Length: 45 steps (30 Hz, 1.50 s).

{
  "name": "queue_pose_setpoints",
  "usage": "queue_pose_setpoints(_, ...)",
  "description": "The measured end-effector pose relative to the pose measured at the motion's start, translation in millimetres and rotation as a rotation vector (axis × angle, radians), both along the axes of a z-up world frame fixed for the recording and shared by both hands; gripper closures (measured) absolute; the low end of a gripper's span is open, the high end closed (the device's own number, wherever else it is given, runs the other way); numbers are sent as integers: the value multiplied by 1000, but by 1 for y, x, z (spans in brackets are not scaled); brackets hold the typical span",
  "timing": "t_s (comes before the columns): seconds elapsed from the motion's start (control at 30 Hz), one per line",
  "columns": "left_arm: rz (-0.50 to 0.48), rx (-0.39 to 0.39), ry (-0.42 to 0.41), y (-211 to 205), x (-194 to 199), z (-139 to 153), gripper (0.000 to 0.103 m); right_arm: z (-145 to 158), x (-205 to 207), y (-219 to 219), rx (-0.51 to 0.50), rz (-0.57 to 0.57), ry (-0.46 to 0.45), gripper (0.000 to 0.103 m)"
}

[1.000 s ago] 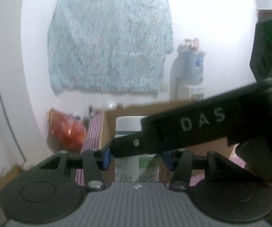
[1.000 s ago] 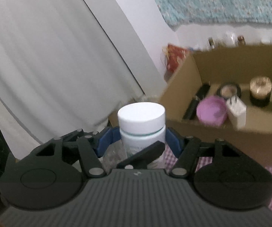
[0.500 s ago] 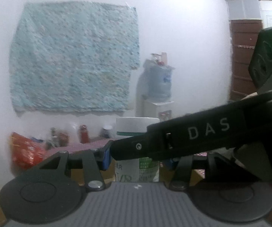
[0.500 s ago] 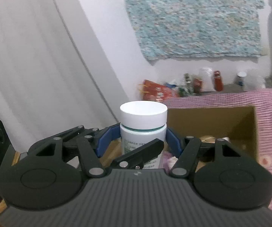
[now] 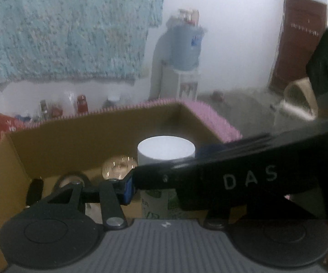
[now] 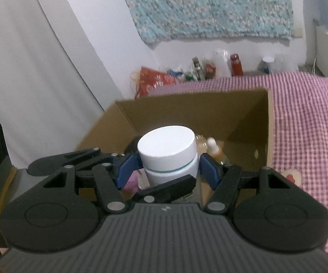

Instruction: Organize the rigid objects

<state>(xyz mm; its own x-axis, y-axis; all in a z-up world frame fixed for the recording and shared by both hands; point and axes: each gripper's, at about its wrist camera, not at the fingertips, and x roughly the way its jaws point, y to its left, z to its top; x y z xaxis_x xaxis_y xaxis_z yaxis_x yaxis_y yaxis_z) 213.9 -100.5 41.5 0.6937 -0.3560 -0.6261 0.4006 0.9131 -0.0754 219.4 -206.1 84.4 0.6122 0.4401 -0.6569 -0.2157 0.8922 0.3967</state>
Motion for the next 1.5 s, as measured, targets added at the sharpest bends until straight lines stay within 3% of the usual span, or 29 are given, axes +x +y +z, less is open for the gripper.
queue_pose_setpoints(0.1,-14,11,19,3,-1,-9,49,-4,0,6,-41,6,-12,35)
queue_pose_setpoints(0.23,-8,17,-17,5,-18,-5,33,-4,-2,9,-50,0,-13,28)
queue_pose_setpoints(0.37,3,18,-49,7,-25,4,25,3,-8,7,-48,-23,-25,26)
queue_pose_setpoints(0.7,50,-28,-61,38,-65,44,0,62,-65,-17,60,-156,-165,14)
queue_pose_setpoints(0.87,169,2,-47,58,-88,59,0,78,-112,-26,81,-244,-219,1)
queue_pose_setpoints(1.13,326,78,3,71,-90,59,0,58,-143,6,-32,-336,-130,1)
queue_pose_setpoints(1.23,317,119,49,75,-84,52,0,46,-142,25,-113,-348,-76,1)
queue_pose_setpoints(1.5,352,77,102,83,-84,42,0,24,-126,57,-226,-320,-10,1)
